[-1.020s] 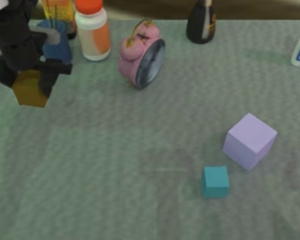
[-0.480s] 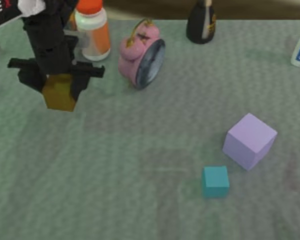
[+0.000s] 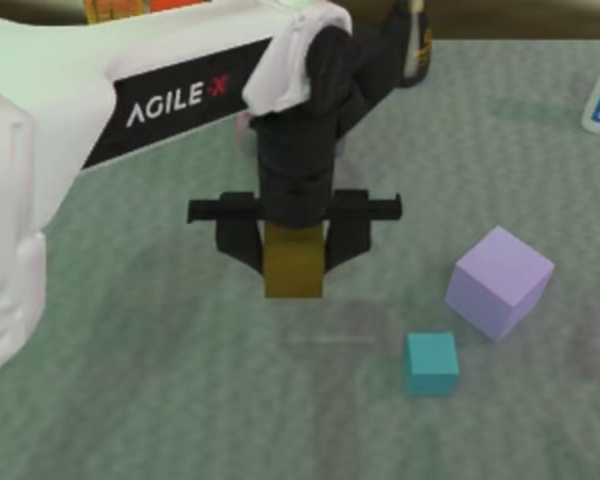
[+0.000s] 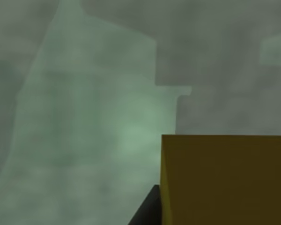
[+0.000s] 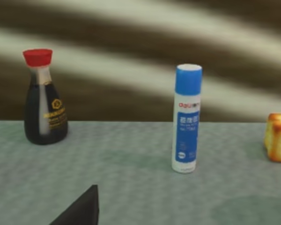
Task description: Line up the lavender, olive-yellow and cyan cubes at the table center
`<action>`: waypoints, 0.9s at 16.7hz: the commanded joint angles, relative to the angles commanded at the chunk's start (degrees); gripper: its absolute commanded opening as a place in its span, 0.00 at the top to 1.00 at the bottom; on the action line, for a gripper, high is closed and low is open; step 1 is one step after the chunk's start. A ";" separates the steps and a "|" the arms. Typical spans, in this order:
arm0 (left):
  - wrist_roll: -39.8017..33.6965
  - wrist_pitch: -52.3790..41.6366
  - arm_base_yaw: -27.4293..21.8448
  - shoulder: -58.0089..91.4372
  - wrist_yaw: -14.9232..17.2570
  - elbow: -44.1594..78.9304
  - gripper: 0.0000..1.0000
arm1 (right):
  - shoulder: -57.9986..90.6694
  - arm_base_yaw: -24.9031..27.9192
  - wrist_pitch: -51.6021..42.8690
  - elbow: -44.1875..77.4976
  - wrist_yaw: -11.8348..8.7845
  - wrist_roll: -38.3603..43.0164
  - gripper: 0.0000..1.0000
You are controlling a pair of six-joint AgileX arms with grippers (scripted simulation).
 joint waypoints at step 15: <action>-10.42 9.36 -9.21 -0.59 -0.33 -8.23 1.00 | 0.00 0.00 0.00 0.00 0.00 0.00 0.00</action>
